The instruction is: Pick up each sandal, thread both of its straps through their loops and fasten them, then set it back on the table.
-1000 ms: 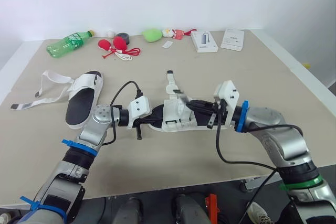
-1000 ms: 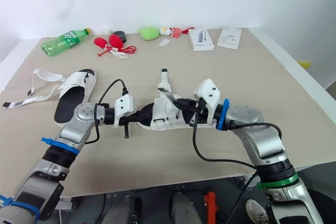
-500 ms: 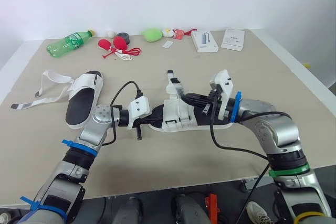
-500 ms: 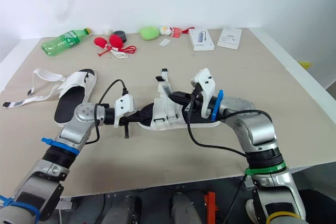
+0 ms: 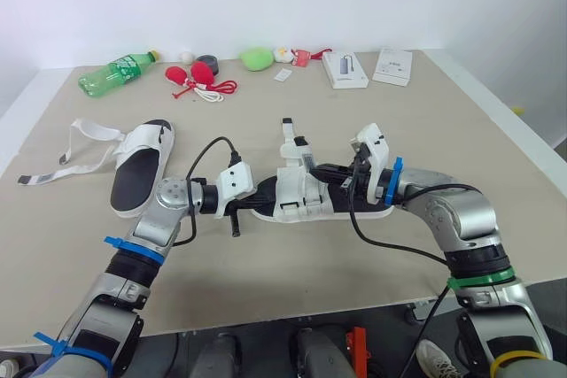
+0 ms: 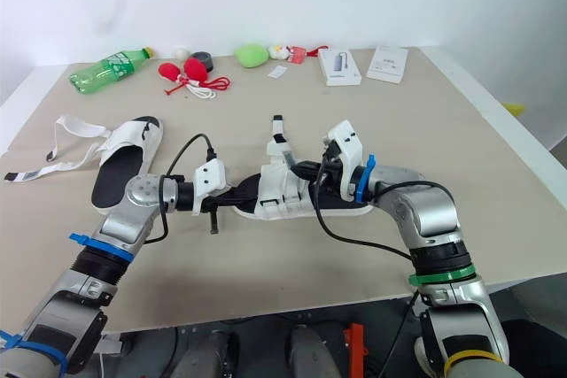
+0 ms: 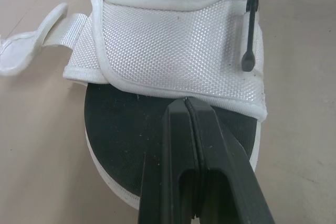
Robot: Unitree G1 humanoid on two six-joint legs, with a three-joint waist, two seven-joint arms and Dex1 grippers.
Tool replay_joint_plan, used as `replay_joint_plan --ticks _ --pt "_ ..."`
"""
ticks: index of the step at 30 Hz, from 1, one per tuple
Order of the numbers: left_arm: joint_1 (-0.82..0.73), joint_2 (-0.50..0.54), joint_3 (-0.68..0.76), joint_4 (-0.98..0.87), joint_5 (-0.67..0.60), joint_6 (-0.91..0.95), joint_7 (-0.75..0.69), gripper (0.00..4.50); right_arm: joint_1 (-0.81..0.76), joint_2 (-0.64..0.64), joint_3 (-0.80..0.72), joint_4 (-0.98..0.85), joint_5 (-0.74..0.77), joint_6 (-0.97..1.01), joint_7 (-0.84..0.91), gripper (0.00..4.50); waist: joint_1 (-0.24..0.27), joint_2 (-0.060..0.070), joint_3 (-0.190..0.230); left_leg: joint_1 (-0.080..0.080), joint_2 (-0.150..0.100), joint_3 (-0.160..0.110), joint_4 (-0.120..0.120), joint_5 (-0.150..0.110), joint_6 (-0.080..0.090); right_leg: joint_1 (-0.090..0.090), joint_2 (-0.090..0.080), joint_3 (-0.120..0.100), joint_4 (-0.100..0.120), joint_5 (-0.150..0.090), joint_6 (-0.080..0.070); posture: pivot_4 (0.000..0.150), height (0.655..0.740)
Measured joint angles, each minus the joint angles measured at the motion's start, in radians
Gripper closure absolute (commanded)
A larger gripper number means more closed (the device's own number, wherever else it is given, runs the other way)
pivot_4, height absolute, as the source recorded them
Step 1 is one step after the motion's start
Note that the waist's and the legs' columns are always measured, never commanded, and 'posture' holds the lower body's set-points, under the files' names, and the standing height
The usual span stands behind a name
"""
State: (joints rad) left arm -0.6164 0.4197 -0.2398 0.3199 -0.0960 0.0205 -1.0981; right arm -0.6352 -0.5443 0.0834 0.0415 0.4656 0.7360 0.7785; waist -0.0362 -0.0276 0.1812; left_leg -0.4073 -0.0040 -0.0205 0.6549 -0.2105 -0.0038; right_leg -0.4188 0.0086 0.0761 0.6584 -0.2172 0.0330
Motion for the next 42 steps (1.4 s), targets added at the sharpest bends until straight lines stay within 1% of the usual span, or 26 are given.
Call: replay_joint_plan --ticks 1,2,3,4,5,6,11,14,16,18,19,22,29,36,39,41,42 --pt "0.000 0.000 0.000 -0.001 0.000 0.000 0.000 4.50 -0.002 0.000 -0.001 0.005 -0.003 0.001 -0.005 3.57 0.000 0.000 0.000 0.000 0.000 0.000 0.000 0.000 0.000 0.000 0.000 0.000 0.000 0.000 0.000 0.150 0.7400" --pt "0.001 0.000 0.000 -0.002 0.000 0.001 0.000 4.50 -0.002 0.000 -0.003 0.010 -0.013 0.000 -0.016 3.17 0.000 0.000 0.000 0.000 0.000 0.000 0.000 0.000 0.000 0.000 0.000 0.000 0.000 0.000 0.000 0.150 0.7400" --pt "0.003 0.000 0.000 -0.004 0.000 0.002 0.000 4.50 -0.003 0.000 -0.006 0.015 -0.025 -0.005 -0.023 2.65 0.000 0.000 0.000 0.000 0.000 0.000 0.000 0.000 0.000 0.000 0.000 0.000 0.000 0.000 0.000 0.150 0.7400" --pt "0.003 0.000 0.000 -0.007 0.000 0.004 0.000 4.50 -0.003 -0.005 -0.002 0.020 -0.051 -0.030 -0.026 2.22 0.000 0.000 0.000 0.000 0.000 0.000 0.000 0.000 0.000 0.000 0.000 0.000 0.000 0.000 0.000 0.150 0.7400" --pt "0.005 0.000 0.000 -0.008 0.000 0.005 0.000 4.50 -0.003 -0.009 -0.001 0.021 -0.073 -0.055 -0.028 1.92 -0.001 0.000 0.000 0.000 0.000 0.000 0.000 0.000 0.000 0.000 0.000 0.000 0.000 0.000 0.000 0.150 0.7400" --pt "0.007 0.000 0.000 -0.010 0.000 0.007 0.000 4.50 -0.003 -0.014 -0.001 0.021 -0.091 -0.079 -0.030 1.45 -0.001 0.000 0.000 0.000 0.000 0.000 0.000 0.000 0.000 0.000 0.000 0.000 0.000 0.000 0.000 0.150 0.7400" --pt "0.011 0.000 0.002 -0.015 0.000 0.008 0.000 4.50 -0.021 -0.026 0.002 0.021 -0.188 -0.230 -0.036 1.45 -0.001 0.000 0.000 -0.001 0.000 0.001 -0.001 0.000 0.000 -0.001 0.000 0.001 0.000 0.000 0.001 0.150 0.7400" --pt "0.010 0.000 0.003 -0.015 0.000 0.008 0.000 4.50 -0.070 -0.014 -0.002 0.020 -0.194 -0.252 -0.028 2.25 -0.002 0.000 0.000 -0.001 0.000 0.001 -0.001 0.000 0.000 -0.001 0.000 0.001 0.000 0.000 0.000 0.150 0.7400" --pt "0.010 0.000 0.003 -0.015 0.000 0.008 -0.001 4.50 -0.113 0.010 -0.007 0.016 -0.172 -0.242 -0.012 3.17 -0.002 0.000 0.000 -0.001 0.000 0.000 -0.001 0.000 0.000 -0.001 0.000 0.001 0.000 0.000 0.000 0.150 0.7400" --pt "0.010 -0.002 0.002 -0.015 -0.001 0.008 -0.002 4.50 -0.137 0.030 -0.007 0.012 -0.150 -0.216 0.002 4.23 -0.003 0.000 0.000 -0.001 0.000 0.000 -0.001 0.000 0.000 -0.001 0.000 0.000 0.000 0.000 0.000 0.150 0.7400" --pt "0.010 -0.003 0.001 -0.016 -0.001 0.008 -0.002 4.50 -0.140 0.037 -0.006 0.014 -0.145 -0.204 0.004 4.47 -0.003 0.000 0.000 -0.001 0.000 0.000 -0.001 0.000 0.000 -0.001 0.000 0.000 0.000 0.000 0.000 0.150 0.7400" --pt "0.010 -0.003 0.001 -0.016 -0.001 0.008 -0.003 4.50 -0.155 0.050 0.001 0.049 -0.147 -0.170 0.011 4.47 -0.003 0.000 0.000 -0.001 0.000 0.000 -0.001 0.000 0.000 -0.002 -0.001 0.001 0.000 0.000 0.000 0.150 0.7400" --pt "0.011 -0.002 0.002 -0.018 -0.002 0.008 -0.005 4.50 -0.201 0.054 0.081 0.268 -0.224 -0.146 0.054 4.47 -0.006 0.000 0.000 -0.001 -0.001 0.001 -0.001 0.000 0.000 -0.002 -0.001 0.000 0.000 0.000 0.000 0.150 0.7400" --pt "0.011 -0.002 0.003 -0.021 -0.002 0.007 -0.003 4.50 -0.241 0.050 0.124 0.317 -0.296 -0.187 0.099 4.47 -0.009 0.000 0.000 0.000 0.000 0.001 -0.001 0.000 0.000 -0.002 -0.001 0.000 0.000 0.000 0.000 0.150 0.7400" --pt "0.011 -0.002 0.003 -0.021 -0.002 0.007 -0.003 4.50 -0.247 0.055 0.124 0.328 -0.305 -0.197 0.101 4.47 -0.009 0.000 0.000 -0.001 0.000 0.001 -0.001 0.000 0.000 -0.002 -0.001 0.000 0.000 0.000 0.000 0.150 0.7400" --pt "0.012 -0.001 0.003 -0.021 -0.002 0.007 -0.002 4.50 -0.273 0.073 0.112 0.372 -0.306 -0.202 0.088 4.47 -0.010 0.000 0.000 -0.001 0.000 0.001 -0.001 0.000 0.000 -0.002 -0.001 0.000 0.000 0.000 -0.001 0.150 0.7400" --pt "0.014 -0.001 0.003 -0.022 -0.002 0.007 -0.001 4.50 -0.297 0.082 0.097 0.407 -0.303 -0.198 0.075 4.18 -0.010 0.000 0.000 -0.001 0.000 0.001 -0.001 0.000 0.000 -0.002 -0.001 0.000 0.000 0.000 -0.001 0.150 0.7400"
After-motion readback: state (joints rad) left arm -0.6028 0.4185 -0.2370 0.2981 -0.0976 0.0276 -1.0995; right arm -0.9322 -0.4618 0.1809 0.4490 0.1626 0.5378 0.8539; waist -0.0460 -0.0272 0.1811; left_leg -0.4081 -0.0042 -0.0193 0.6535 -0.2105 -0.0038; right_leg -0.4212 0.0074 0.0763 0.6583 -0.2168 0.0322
